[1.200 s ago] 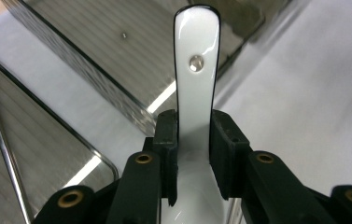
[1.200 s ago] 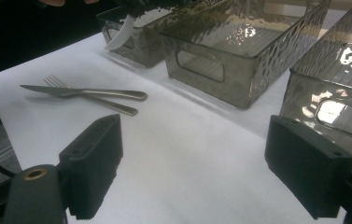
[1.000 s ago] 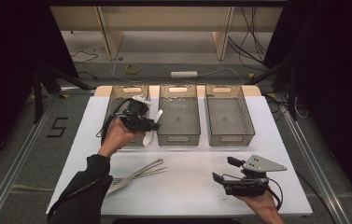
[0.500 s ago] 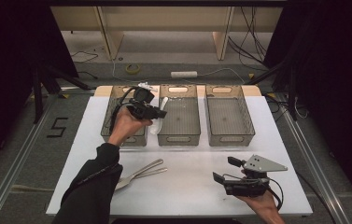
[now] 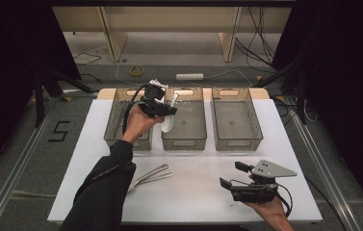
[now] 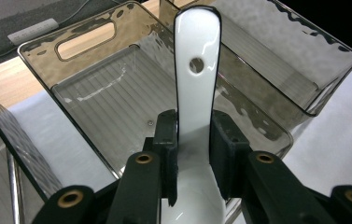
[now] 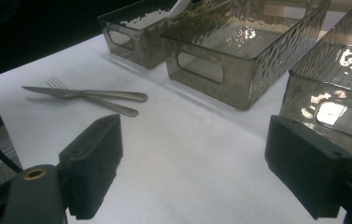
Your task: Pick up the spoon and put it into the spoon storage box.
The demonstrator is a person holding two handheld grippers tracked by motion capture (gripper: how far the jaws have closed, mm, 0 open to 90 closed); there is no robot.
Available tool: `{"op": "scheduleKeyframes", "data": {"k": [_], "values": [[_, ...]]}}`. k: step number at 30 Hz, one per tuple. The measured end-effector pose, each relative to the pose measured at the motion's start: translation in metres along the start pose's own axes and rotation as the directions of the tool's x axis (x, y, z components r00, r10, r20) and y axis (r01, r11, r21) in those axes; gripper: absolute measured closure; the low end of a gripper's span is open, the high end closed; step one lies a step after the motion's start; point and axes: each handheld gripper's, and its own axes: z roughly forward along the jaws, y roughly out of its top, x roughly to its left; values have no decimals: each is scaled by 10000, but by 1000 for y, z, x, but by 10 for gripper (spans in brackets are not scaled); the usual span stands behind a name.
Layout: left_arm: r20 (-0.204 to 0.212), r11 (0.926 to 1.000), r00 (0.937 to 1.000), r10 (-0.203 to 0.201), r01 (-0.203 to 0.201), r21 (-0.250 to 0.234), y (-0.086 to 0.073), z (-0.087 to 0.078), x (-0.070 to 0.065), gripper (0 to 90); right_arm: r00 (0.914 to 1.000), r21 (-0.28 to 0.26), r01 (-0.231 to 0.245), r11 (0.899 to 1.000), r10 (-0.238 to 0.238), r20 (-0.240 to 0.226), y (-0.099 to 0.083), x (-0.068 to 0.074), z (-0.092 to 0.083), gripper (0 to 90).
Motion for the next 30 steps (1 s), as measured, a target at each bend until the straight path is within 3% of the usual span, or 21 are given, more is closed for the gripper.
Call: {"op": "scheduleKeyframes", "data": {"k": [5, 14, 30], "values": [[-30, 9998, 9998, -209, 209, -5, 3, 10, 1, 733, 10000, -18, -23, 10000, 23, -36, 0, 0, 1, 201], [-126, 9995, 9997, -204, 207, 257, 2, 26, -1, 733, 10000, 19, -29, 10000, 29, -46, 0, 0, 0, 201], [-272, 9978, 9987, -425, 438, 500, -9, 41, 4, 731, 10000, 36, -7, 10000, 7, -60, 0, 1, 0, 201]]}}
